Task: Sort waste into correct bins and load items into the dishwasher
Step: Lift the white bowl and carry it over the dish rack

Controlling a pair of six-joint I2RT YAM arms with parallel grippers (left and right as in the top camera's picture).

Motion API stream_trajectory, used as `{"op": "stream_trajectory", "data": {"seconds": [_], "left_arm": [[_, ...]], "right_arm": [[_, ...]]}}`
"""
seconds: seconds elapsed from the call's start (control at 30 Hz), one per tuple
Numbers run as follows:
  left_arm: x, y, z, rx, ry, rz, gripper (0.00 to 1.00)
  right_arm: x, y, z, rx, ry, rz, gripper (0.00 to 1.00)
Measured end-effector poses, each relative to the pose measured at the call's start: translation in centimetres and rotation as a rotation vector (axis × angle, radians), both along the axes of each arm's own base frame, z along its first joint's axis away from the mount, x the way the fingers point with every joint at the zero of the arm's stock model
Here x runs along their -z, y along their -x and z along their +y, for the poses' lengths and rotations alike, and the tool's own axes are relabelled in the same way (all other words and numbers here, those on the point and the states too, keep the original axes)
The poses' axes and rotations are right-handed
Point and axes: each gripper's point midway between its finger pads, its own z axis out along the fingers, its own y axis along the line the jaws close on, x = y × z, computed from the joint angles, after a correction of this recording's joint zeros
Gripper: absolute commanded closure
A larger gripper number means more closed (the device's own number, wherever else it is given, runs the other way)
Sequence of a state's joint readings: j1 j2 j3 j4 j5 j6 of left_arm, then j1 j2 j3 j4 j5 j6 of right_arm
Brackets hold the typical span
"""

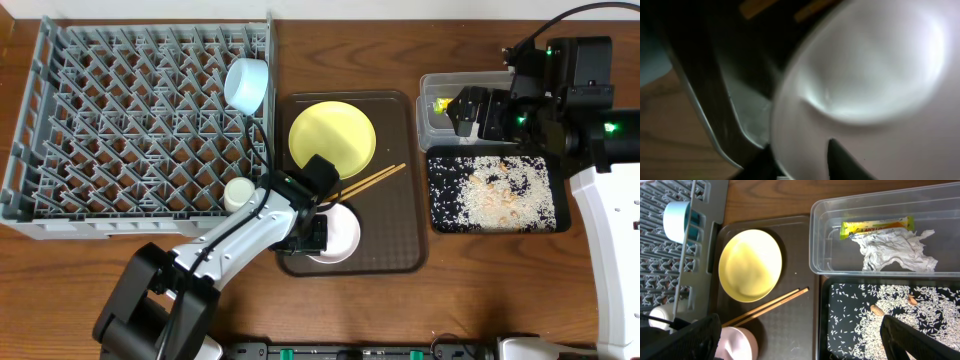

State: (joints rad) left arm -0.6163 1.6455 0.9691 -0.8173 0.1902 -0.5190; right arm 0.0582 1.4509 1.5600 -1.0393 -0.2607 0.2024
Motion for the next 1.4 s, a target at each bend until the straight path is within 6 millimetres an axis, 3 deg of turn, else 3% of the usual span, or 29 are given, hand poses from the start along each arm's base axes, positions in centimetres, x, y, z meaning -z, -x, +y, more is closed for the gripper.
{"op": "stream_trajectory", "data": {"seconds": [0.13, 0.4, 0.5, 0.67, 0.9, 1.07, 1.17, 1.4], "left_arm": [[0.0, -0.1, 0.0, -0.002, 0.0, -0.003, 0.92], [-0.6, -0.2, -0.1, 0.004, 0.013, -0.02, 0.92], [-2.5, -1.3, -0.7, 0.021, 0.046, -0.084, 0.92], [-8.6, -5.5, -0.5, 0.034, 0.054, -0.369, 0.92], [-16.7, -11.6, 5.7, -0.068, -0.261, -0.855, 0.92], [-20.7, -14.9, 9.2, -0.129, -0.527, -1.065, 0.92], [-21.0, -16.2, 11.5, -0.119, -0.69, -1.073, 0.92], [-19.1, -17.6, 18.2, -0.153, -1.11, -0.931, 0.92]], "right_arm": [[0.0, 0.0, 0.0, 0.0, 0.0, 0.0, 0.01], [0.0, 0.0, 0.0, 0.0, 0.0, 0.0, 0.01], [0.0, 0.0, 0.0, 0.0, 0.0, 0.0, 0.01], [0.0, 0.0, 0.0, 0.0, 0.0, 0.0, 0.01], [0.0, 0.0, 0.0, 0.0, 0.0, 0.0, 0.01], [0.0, 0.0, 0.0, 0.0, 0.0, 0.0, 0.01], [0.0, 0.0, 0.0, 0.0, 0.0, 0.0, 0.01], [0.0, 0.0, 0.0, 0.0, 0.0, 0.0, 0.01]]}}
